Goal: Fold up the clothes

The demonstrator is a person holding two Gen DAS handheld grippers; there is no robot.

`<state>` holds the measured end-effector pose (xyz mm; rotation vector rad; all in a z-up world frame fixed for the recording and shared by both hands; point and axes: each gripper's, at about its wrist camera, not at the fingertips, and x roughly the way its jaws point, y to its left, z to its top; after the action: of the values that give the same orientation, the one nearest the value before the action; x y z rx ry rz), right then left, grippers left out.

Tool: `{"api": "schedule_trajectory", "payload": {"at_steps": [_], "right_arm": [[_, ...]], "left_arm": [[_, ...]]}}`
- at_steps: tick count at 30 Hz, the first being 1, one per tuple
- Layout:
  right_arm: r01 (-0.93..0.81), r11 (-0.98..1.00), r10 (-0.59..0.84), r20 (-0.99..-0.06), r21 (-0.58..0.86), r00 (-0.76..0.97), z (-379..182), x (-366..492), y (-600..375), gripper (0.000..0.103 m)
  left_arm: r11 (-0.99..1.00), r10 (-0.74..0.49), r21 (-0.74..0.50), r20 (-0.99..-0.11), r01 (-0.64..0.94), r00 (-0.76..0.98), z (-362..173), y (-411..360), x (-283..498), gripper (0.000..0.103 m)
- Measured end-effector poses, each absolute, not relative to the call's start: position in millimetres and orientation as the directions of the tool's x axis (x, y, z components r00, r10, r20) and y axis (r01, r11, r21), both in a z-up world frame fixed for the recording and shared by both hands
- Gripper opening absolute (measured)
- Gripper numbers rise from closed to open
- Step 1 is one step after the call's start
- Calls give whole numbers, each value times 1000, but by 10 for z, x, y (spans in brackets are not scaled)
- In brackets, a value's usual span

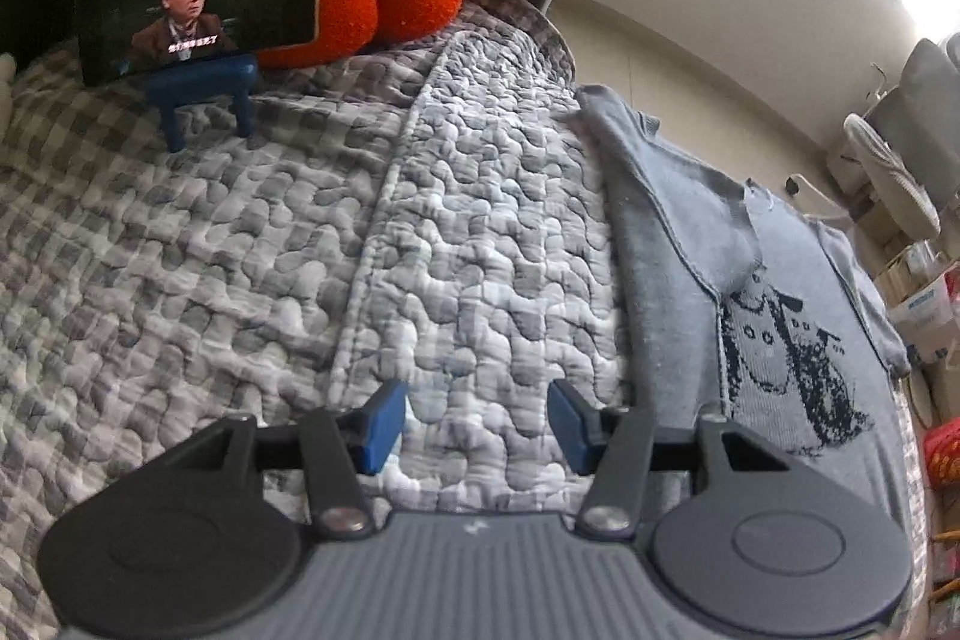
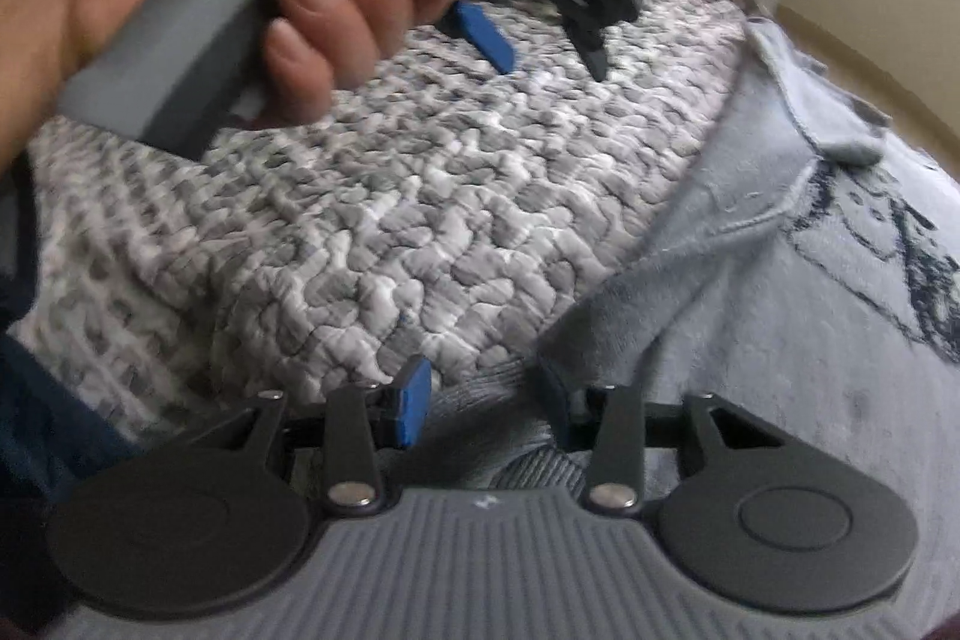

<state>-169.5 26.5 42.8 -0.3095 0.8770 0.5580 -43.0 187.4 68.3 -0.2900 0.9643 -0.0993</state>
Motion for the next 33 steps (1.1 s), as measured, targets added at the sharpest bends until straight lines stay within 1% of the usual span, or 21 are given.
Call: {"api": "schedule_trajectory", "payload": {"at_steps": [1,2,4,8,10,12,13,24,29,31,32,33], "right_arm": [[-553,832,309,-787,-49,534,418,-1702,270,11],[-526,850,304,-781,-37,546,425,-1695,243,6],[-479,876,345,-767,57,540,469,-1678,113,4],[-430,894,371,-751,129,546,498,-1704,-58,3],[-428,892,380,-749,143,543,497,-1722,-71,6],[-429,889,392,-747,159,537,497,-1738,-75,14],[-422,890,399,-746,174,533,498,-1746,-92,15],[-405,879,444,-738,249,509,502,-1818,-147,18],[-433,868,455,-737,243,499,531,-1865,-44,18],[-435,871,441,-754,228,487,502,-1853,35,24],[-436,874,430,-764,217,481,483,-1845,79,32],[-435,877,415,-775,202,476,462,-1838,123,33]], "left_arm": [[957,-210,-286,-797,-48,567,676,1877,-430,54],[957,-208,-286,-798,-50,566,673,1881,-429,54],[957,-208,-286,-798,-52,566,675,1889,-433,54],[954,-217,-297,-789,-48,575,691,1889,-440,54],[953,-219,-298,-788,-46,575,691,1872,-433,54],[954,-220,-298,-789,-43,574,687,1855,-428,55],[954,-220,-297,-789,-42,573,683,1851,-427,55],[953,-219,-299,-790,-47,573,667,1852,-404,55],[953,-223,-300,-789,-42,573,667,1827,-387,56],[953,-223,-299,-789,-41,572,665,1822,-382,56],[954,-222,-298,-790,-42,572,664,1822,-382,56],[954,-221,-297,-790,-43,571,663,1823,-382,56]]}}
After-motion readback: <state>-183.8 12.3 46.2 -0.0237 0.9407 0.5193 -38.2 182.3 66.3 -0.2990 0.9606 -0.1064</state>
